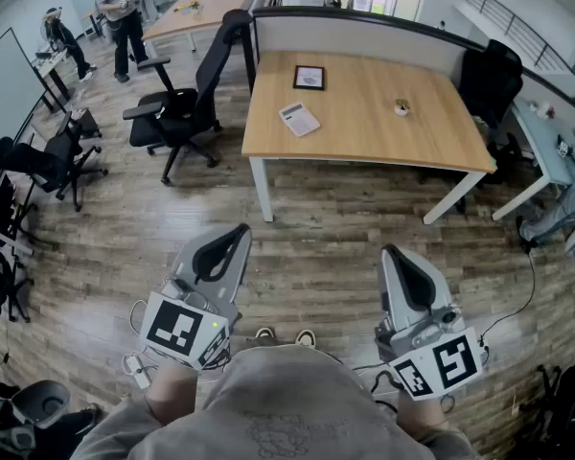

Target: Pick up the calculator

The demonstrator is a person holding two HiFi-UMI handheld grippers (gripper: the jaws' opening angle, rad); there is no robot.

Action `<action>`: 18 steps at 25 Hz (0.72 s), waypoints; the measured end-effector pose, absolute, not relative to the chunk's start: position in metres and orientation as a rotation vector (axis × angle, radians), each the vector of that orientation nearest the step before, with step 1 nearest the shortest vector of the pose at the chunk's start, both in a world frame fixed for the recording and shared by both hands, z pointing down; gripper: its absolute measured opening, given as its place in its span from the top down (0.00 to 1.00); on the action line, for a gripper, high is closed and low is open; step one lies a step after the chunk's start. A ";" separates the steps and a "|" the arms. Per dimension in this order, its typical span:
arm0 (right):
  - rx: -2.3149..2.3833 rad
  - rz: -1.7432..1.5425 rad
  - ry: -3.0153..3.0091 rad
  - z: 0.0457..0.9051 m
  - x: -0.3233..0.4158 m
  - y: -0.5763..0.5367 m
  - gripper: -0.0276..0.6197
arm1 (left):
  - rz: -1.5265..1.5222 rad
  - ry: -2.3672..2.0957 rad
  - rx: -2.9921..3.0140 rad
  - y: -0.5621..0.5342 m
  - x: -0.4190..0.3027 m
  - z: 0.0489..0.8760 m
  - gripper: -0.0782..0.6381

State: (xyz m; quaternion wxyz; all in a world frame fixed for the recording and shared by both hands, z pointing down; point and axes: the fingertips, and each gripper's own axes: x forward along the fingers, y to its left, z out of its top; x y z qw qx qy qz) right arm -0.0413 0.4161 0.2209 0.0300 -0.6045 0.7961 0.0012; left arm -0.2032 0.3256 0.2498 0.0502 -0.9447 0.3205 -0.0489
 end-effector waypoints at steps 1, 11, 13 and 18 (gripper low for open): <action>-1.866 0.001 2.450 0.221 -0.038 0.416 0.94 | -0.142 0.981 -2.877 0.325 -0.201 0.249 0.89; -1.850 -0.048 2.422 0.232 -0.007 0.415 0.94 | -0.130 1.010 -2.876 0.327 -0.177 0.253 0.89; -1.852 -0.057 2.429 0.236 -0.003 0.414 0.94 | -0.130 1.031 -2.873 0.328 -0.174 0.256 0.89; -1.858 -0.085 2.457 0.247 0.004 0.410 0.94 | -0.099 1.095 -2.873 0.324 -0.171 0.258 0.49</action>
